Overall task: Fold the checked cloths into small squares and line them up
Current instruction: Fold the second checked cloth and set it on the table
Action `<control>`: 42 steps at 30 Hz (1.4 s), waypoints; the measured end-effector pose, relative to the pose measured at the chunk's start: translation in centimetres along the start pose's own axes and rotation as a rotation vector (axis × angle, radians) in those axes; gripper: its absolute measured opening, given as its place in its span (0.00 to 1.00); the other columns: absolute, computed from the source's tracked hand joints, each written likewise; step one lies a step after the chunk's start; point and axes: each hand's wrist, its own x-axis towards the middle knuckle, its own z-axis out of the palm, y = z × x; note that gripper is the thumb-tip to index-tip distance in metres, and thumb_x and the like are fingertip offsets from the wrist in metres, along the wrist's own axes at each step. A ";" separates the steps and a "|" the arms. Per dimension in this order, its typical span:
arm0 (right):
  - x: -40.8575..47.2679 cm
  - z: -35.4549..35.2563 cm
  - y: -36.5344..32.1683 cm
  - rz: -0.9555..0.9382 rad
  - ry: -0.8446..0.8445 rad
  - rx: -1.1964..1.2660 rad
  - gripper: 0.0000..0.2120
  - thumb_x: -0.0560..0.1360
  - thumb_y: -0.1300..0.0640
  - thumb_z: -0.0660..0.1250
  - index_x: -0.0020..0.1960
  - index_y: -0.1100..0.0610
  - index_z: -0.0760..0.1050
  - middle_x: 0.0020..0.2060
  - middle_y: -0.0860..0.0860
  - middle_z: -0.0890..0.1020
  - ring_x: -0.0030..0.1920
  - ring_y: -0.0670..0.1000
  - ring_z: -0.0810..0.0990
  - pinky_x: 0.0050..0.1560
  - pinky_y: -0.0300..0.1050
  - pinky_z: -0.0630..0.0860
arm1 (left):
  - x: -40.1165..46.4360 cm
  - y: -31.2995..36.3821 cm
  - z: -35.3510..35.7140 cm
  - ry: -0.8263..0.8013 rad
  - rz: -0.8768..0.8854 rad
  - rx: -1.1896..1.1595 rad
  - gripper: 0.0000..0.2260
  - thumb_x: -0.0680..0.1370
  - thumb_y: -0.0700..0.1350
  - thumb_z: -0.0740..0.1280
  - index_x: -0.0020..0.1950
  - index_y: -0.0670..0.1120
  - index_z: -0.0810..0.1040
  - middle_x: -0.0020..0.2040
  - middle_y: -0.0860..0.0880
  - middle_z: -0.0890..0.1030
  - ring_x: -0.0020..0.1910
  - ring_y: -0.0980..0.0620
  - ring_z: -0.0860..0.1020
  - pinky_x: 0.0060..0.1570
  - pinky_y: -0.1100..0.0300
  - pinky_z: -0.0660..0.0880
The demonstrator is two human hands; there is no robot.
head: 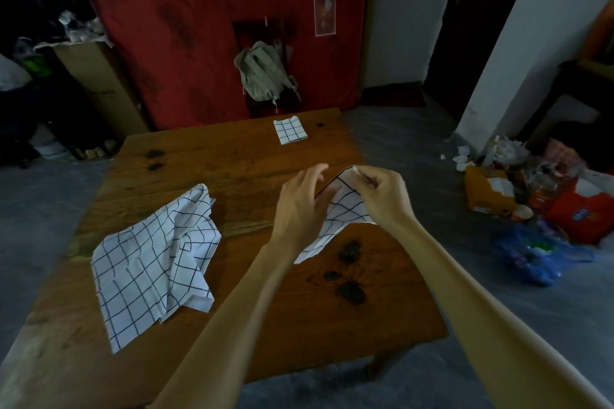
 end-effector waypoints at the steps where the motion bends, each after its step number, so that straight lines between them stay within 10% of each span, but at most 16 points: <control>1: -0.1 0.1 -0.1 -0.010 -0.009 0.015 0.10 0.78 0.53 0.66 0.40 0.52 0.81 0.29 0.41 0.79 0.30 0.38 0.73 0.33 0.31 0.69 | 0.1 -0.1 0.1 0.008 -0.001 -0.014 0.15 0.80 0.53 0.60 0.58 0.45 0.76 0.42 0.51 0.81 0.37 0.63 0.75 0.38 0.66 0.72; 6: 0.3 -1.5 -0.1 -0.013 0.073 0.039 0.19 0.78 0.54 0.67 0.28 0.50 0.71 0.21 0.41 0.68 0.25 0.41 0.66 0.29 0.35 0.66 | -1.9 -3.0 0.3 0.134 -0.050 0.021 0.16 0.80 0.52 0.58 0.48 0.43 0.80 0.27 0.59 0.72 0.17 0.61 0.66 0.21 0.70 0.66; 20: 1.2 -3.4 0.7 0.063 0.176 0.016 0.24 0.79 0.55 0.66 0.27 0.54 0.61 0.18 0.43 0.62 0.21 0.43 0.61 0.23 0.31 0.59 | -3.6 -5.5 -0.7 0.281 -0.036 0.060 0.22 0.81 0.57 0.55 0.44 0.43 0.81 0.25 0.58 0.71 0.18 0.67 0.62 0.17 0.72 0.56; 26: 1.3 -2.9 1.4 0.131 0.286 0.044 0.21 0.78 0.51 0.65 0.29 0.55 0.65 0.20 0.43 0.64 0.24 0.43 0.61 0.25 0.32 0.61 | -2.5 -4.7 -1.8 0.655 -0.469 -0.141 0.14 0.83 0.44 0.57 0.45 0.38 0.77 0.27 0.57 0.67 0.23 0.63 0.63 0.22 0.71 0.65; 30: 0.4 -0.8 0.8 0.102 0.189 0.037 0.22 0.78 0.54 0.66 0.28 0.48 0.64 0.19 0.40 0.67 0.23 0.39 0.65 0.26 0.28 0.62 | -1.0 -2.9 -1.4 0.290 -0.205 -0.027 0.14 0.83 0.49 0.56 0.59 0.42 0.76 0.43 0.49 0.80 0.35 0.60 0.75 0.35 0.74 0.66; 33: -0.2 0.9 0.0 0.070 0.077 0.038 0.19 0.78 0.55 0.66 0.30 0.46 0.68 0.22 0.36 0.71 0.26 0.36 0.70 0.29 0.27 0.66 | -0.4 -1.5 0.3 -0.038 -0.091 -0.017 0.20 0.81 0.55 0.55 0.65 0.45 0.72 0.60 0.46 0.76 0.53 0.54 0.74 0.53 0.58 0.71; 38: -0.4 1.0 -0.5 0.063 0.046 0.088 0.16 0.78 0.54 0.67 0.32 0.46 0.72 0.23 0.34 0.73 0.27 0.36 0.72 0.29 0.28 0.66 | -1.0 -2.5 1.5 -0.049 -0.063 -0.089 0.07 0.81 0.47 0.62 0.45 0.46 0.75 0.32 0.58 0.72 0.28 0.61 0.69 0.30 0.64 0.65; 42: -0.1 0.2 0.5 0.106 0.071 0.105 0.15 0.78 0.53 0.67 0.34 0.57 0.76 0.22 0.41 0.70 0.25 0.40 0.67 0.28 0.32 0.65 | -1.6 -3.8 0.4 0.031 -0.022 -0.067 0.07 0.79 0.42 0.65 0.50 0.41 0.81 0.34 0.56 0.78 0.25 0.66 0.70 0.27 0.74 0.66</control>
